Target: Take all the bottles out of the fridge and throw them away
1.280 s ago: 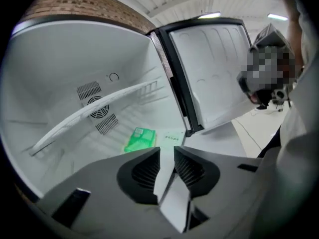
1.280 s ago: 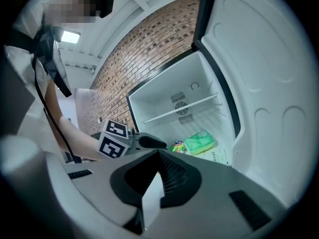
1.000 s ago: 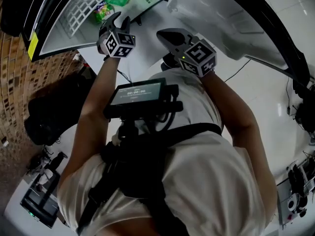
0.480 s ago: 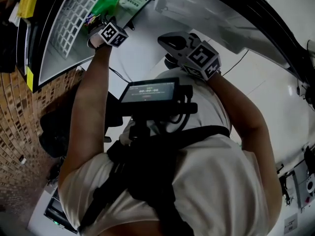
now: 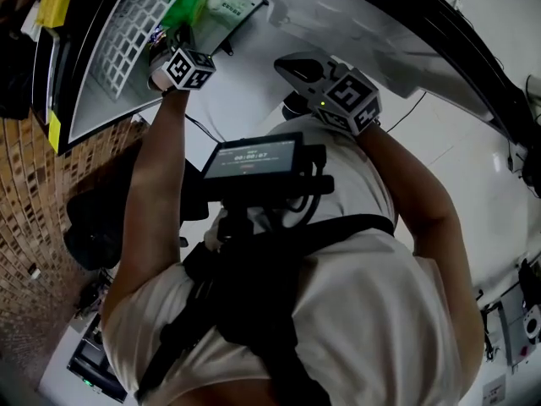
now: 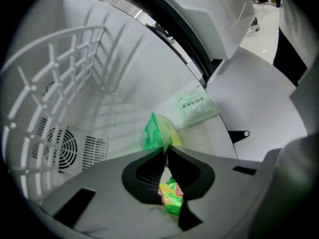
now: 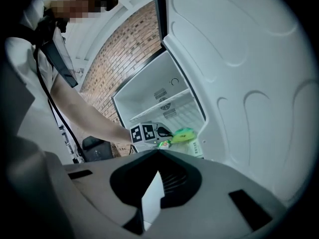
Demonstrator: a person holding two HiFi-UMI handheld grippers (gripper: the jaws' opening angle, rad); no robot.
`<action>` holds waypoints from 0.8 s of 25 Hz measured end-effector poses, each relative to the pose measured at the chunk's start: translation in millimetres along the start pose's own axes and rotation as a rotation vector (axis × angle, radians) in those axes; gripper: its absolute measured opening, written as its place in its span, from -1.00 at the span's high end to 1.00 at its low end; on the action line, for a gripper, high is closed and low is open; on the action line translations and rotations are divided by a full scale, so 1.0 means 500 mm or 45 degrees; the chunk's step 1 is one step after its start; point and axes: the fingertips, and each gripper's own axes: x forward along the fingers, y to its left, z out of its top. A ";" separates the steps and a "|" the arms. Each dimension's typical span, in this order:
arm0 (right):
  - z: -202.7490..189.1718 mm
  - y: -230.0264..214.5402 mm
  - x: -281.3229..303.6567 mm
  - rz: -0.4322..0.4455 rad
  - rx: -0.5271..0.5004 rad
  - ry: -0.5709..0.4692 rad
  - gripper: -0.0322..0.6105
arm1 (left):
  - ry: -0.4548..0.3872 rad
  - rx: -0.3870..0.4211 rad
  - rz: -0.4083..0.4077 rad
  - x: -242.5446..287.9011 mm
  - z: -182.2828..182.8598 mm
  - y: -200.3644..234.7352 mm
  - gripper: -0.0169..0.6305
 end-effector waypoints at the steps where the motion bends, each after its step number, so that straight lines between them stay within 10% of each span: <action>1: 0.004 0.005 0.005 0.014 -0.012 0.001 0.86 | -0.022 -0.034 0.019 -0.018 0.005 0.007 0.87; 20: 0.047 0.058 0.033 0.102 -0.154 0.004 0.86 | -0.545 -0.764 0.237 -0.361 0.039 0.047 0.91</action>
